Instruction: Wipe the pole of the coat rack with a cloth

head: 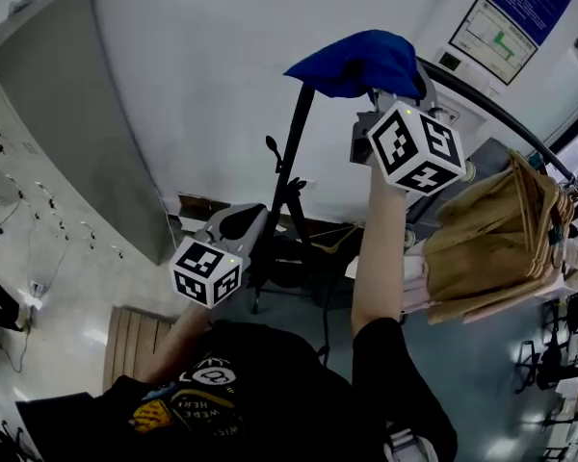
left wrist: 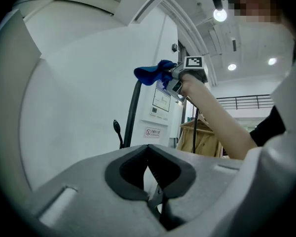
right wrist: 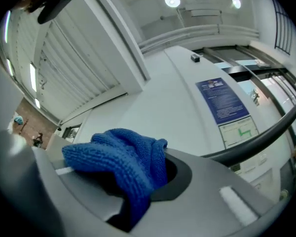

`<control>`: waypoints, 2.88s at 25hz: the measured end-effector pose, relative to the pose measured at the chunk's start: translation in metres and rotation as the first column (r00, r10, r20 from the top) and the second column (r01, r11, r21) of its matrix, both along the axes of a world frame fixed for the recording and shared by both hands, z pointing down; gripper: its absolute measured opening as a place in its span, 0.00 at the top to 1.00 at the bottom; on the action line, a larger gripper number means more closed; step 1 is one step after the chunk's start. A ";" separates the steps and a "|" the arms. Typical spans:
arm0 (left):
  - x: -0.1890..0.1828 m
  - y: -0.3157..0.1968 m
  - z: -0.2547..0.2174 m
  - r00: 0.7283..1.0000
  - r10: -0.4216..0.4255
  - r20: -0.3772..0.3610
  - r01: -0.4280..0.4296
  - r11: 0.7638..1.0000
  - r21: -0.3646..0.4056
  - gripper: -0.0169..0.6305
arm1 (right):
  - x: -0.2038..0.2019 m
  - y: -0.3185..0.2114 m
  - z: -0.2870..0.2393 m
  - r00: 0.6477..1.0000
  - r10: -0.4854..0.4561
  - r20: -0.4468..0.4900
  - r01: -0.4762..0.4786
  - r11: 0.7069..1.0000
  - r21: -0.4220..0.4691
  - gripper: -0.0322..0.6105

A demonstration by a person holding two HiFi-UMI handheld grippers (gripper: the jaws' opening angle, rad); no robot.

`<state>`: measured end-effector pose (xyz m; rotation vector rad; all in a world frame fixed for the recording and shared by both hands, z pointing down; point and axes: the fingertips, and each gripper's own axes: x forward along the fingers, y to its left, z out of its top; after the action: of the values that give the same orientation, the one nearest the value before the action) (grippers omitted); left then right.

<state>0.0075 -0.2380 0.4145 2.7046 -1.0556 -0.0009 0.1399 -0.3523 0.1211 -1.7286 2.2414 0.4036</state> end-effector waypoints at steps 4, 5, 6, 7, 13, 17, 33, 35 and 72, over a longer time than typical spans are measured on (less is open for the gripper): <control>-0.001 -0.003 -0.004 1.000 0.006 0.015 -0.006 1.000 0.021 0.97 | 0.039 0.004 -0.007 0.996 0.076 0.054 -0.077 0.997 0.013 0.89; -0.001 -0.004 -0.007 1.000 0.004 0.018 -0.005 1.000 0.030 0.97 | 0.037 0.004 -0.006 0.996 0.067 0.052 -0.069 0.997 0.023 0.89; -0.001 -0.006 -0.010 1.000 0.001 0.018 -0.002 0.999 0.038 0.97 | 0.032 0.005 -0.005 0.998 0.054 0.044 -0.056 0.998 0.036 0.89; -0.002 -0.007 -0.013 1.000 -0.003 0.016 0.002 0.999 0.046 0.97 | 0.024 0.004 -0.003 0.999 0.039 0.032 -0.041 0.998 0.051 0.89; -0.006 -0.014 -0.026 1.000 -0.024 0.012 0.023 0.997 0.073 0.97 | -0.035 -0.002 0.031 0.991 -0.014 -0.134 0.019 0.999 0.038 0.89; -0.012 -0.014 -0.019 0.999 -0.038 0.010 0.038 0.998 0.057 0.97 | -0.063 -0.014 0.097 0.978 -0.050 -0.200 0.035 0.996 -0.077 0.89; -0.018 -0.009 0.002 0.999 -0.040 0.022 0.040 0.999 0.009 0.97 | -0.057 -0.014 0.314 0.973 -0.088 -0.213 -0.022 0.884 -0.468 0.90; -0.019 -0.008 0.001 0.999 -0.040 0.020 0.040 0.999 0.013 0.97 | -0.058 -0.014 0.287 0.972 -0.098 -0.216 -0.003 0.905 -0.425 0.90; -0.038 0.002 0.006 0.997 -0.075 0.004 0.075 0.997 -0.005 0.97 | -0.106 -0.005 0.316 0.914 -0.259 -0.314 0.123 0.911 -0.393 0.89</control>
<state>-0.0308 -0.2360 0.4207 2.6599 -1.1559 -0.0067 0.0340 -0.3573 0.4369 -1.6785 2.8846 0.2875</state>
